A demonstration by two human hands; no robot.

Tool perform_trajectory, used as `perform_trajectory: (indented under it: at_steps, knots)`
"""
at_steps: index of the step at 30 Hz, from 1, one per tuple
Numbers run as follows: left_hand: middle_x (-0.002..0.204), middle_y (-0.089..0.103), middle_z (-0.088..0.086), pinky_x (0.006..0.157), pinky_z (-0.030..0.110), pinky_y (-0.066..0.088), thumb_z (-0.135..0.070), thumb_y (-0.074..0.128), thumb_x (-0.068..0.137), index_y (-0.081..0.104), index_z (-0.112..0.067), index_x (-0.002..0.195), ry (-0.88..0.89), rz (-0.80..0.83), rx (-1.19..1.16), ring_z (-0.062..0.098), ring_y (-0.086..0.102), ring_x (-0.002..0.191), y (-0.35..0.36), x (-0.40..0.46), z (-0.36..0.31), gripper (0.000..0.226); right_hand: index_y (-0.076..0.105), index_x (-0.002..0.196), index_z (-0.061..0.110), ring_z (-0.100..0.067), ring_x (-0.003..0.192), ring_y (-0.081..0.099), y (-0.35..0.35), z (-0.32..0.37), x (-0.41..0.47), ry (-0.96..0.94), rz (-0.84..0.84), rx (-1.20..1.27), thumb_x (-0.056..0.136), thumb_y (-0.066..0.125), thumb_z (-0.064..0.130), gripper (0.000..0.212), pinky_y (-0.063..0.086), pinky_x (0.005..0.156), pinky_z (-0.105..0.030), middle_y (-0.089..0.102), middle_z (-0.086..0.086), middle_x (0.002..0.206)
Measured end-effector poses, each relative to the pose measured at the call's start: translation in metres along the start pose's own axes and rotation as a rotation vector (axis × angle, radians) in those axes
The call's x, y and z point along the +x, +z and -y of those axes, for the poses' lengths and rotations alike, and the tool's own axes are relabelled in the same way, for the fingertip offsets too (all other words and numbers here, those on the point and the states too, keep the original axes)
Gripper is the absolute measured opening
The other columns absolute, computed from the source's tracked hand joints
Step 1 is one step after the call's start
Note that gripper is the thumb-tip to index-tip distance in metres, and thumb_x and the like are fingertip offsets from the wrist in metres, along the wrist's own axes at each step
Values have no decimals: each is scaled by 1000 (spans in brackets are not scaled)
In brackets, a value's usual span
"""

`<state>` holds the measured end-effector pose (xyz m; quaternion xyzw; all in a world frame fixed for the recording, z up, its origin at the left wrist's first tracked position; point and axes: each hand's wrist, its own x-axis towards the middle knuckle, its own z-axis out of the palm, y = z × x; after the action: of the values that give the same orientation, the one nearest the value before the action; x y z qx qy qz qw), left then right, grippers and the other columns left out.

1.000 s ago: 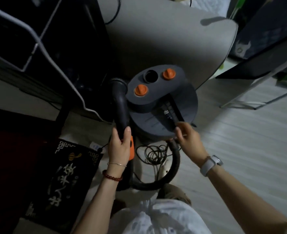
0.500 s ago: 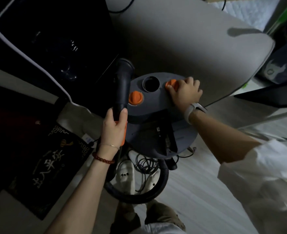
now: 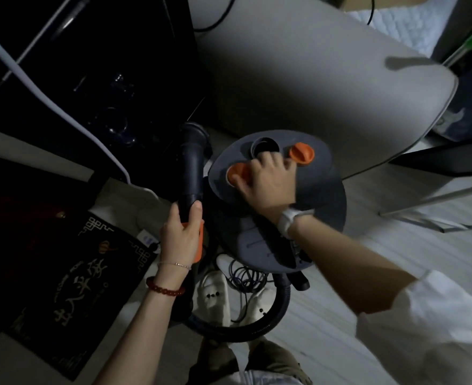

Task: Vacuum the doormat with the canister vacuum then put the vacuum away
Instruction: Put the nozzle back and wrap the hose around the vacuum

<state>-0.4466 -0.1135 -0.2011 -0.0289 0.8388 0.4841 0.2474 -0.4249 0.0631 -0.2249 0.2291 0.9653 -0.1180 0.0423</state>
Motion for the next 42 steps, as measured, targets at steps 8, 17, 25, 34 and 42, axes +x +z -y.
perform_trajectory:
  at_steps: [8,17,25,34,42]
  knots:
    - [73,58,0,78,47,49,-35,47,94,49,-28,85,-87,13,-62,26,56,73,-36,21,19,12,43,120,5,-32,119,35,13,35,12,173,126,33,84,47,14,37,27,92,-43,42,-14,127]
    - [70,59,2,68,38,47,-30,49,93,52,-23,83,-147,113,-223,19,56,62,-67,19,25,12,54,119,6,-33,118,42,12,30,-12,110,-26,196,89,45,24,37,30,95,-44,50,-15,126]
    - [71,65,-6,61,19,48,-39,53,88,54,-20,100,-131,151,-462,3,60,61,-85,-3,29,22,47,128,15,-19,105,58,27,104,-122,-20,748,838,88,60,31,46,48,91,-34,61,-5,115]
    - [93,68,3,76,25,52,-53,52,82,61,-29,101,-71,204,-459,7,66,85,-87,-67,43,31,40,127,12,-26,106,56,37,112,-192,-83,745,895,82,55,42,57,45,92,-47,57,-12,118]
    - [118,60,4,98,36,44,-48,47,90,56,-25,110,-274,55,-412,20,55,114,-72,-173,108,32,48,108,13,-6,80,52,12,71,-250,-33,498,1059,77,59,33,38,45,74,-23,58,-3,91]
